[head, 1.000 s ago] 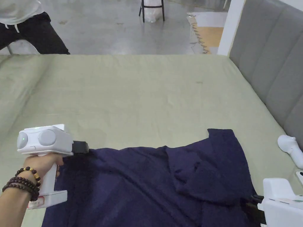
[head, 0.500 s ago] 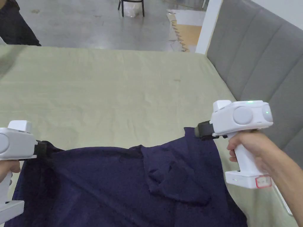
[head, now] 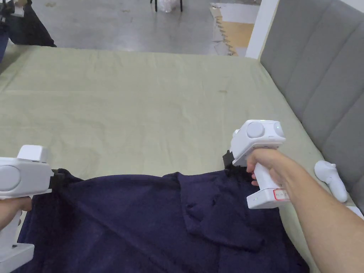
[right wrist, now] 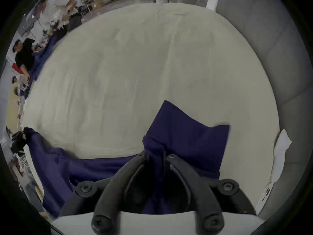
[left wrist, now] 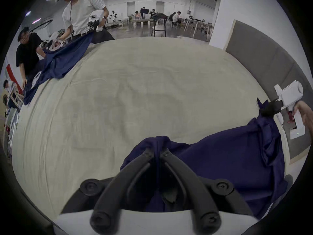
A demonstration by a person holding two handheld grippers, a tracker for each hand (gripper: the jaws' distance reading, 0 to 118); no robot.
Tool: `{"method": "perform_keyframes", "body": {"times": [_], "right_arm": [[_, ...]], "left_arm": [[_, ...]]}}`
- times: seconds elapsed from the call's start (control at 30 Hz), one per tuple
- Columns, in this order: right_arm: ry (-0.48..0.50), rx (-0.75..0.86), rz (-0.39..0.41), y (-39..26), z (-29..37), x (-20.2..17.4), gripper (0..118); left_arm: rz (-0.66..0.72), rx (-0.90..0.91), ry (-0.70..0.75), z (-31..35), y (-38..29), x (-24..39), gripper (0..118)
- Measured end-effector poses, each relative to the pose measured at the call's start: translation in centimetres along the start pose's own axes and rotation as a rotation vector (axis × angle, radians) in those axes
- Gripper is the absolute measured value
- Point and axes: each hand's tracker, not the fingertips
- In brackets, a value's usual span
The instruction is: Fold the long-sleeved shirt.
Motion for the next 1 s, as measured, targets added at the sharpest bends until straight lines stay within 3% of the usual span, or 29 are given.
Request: {"method": "perform_keyframes", "body": {"times": [0.03,0.13,0.27,0.43,0.57,0.77,0.83,0.93,1.0], "right_arm": [[-0.042,0.025,0.035,-0.4,0.2,0.0,11],[-0.017,0.121,-0.016,-1.6,2.9,0.3,11],[0.086,0.322,-0.044,-6.6,10.3,0.4,11],[0.084,0.535,0.003,-17.6,20.1,-1.3,10],[0.078,0.577,0.006,-27.4,22.5,-1.7,10],[0.028,0.399,0.052,-37.9,19.4,-2.5,10],[0.049,0.291,0.061,-38.8,16.9,-2.3,10],[-0.025,0.12,0.166,-39.1,12.7,-2.9,10],[-0.034,0.06,0.193,-39.1,9.8,-2.9,10]], "left_arm": [[0.002,0.004,0.0,0.0,0.0,0.0,7],[0.031,0.055,-0.002,1.9,0.1,0.1,7],[0.04,0.161,-0.061,7.8,-0.5,0.4,7],[0.05,0.297,-0.101,16.8,-5.3,1.4,7],[0.06,0.342,-0.102,21.8,-11.8,2.0,7],[0.022,0.174,-0.067,22.8,-21.8,2.7,7],[-0.014,0.037,-0.045,21.3,-24.1,3.0,7],[-0.074,-0.136,0.001,18.0,-26.6,3.6,7],[-0.086,-0.212,0.035,15.8,-27.8,3.5,7]]}}
